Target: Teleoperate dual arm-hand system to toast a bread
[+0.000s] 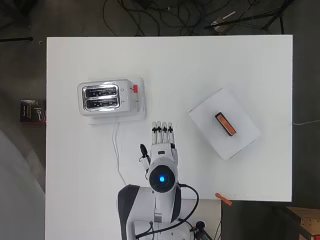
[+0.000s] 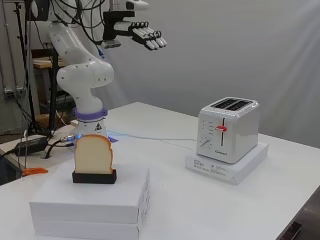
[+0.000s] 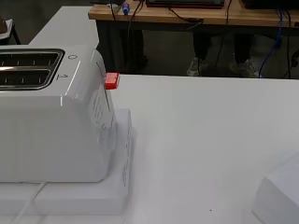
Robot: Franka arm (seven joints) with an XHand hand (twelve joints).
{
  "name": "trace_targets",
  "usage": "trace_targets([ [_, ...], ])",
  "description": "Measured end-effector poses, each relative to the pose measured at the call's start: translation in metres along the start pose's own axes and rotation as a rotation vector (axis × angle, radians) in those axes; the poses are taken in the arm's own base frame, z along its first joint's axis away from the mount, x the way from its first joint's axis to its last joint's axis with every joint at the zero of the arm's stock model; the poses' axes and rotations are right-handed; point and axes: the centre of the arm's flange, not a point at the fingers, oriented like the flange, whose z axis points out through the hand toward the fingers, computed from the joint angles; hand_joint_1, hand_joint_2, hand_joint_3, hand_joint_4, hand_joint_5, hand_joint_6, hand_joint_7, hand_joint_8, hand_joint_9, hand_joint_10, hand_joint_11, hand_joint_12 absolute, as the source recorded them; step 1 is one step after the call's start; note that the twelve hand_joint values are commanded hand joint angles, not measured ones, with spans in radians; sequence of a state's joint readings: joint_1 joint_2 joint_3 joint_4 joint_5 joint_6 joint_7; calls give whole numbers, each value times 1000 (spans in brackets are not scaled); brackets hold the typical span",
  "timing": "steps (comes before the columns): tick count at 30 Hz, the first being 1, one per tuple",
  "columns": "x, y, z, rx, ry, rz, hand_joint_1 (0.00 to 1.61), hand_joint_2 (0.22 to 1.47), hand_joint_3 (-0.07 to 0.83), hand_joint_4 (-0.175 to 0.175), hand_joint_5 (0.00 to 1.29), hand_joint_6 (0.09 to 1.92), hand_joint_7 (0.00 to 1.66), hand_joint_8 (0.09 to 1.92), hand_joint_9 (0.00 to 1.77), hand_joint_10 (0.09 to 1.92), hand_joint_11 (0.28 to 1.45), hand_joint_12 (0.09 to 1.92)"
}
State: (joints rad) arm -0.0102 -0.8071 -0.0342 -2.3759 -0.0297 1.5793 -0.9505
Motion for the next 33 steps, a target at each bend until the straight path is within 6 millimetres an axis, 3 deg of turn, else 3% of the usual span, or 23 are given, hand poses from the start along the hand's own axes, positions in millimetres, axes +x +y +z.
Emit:
trace_targets([
  [6,-104,51,10,28,40,-30,243,1293,6,-84,271,87,327,87,420,87,447,87],
  [8,-142,71,16,65,23,56,203,1289,3,-63,244,87,271,87,364,87,430,87],
  [9,-152,79,17,85,14,104,188,1288,1,-37,261,87,277,87,390,87,449,87],
  [12,-171,103,27,158,-28,285,56,1265,-5,2,372,87,522,87,695,87,581,87],
  [17,-196,127,49,215,-128,569,66,1214,-12,31,398,87,508,87,681,87,561,87],
  [21,-197,154,64,256,-184,608,139,1151,-4,30,484,87,681,87,832,87,581,87],
  [28,-179,240,122,316,-352,598,93,1120,-5,42,537,87,738,87,893,87,617,87],
  [33,-167,294,162,351,-413,496,37,1149,8,65,527,87,672,87,752,87,528,87],
])
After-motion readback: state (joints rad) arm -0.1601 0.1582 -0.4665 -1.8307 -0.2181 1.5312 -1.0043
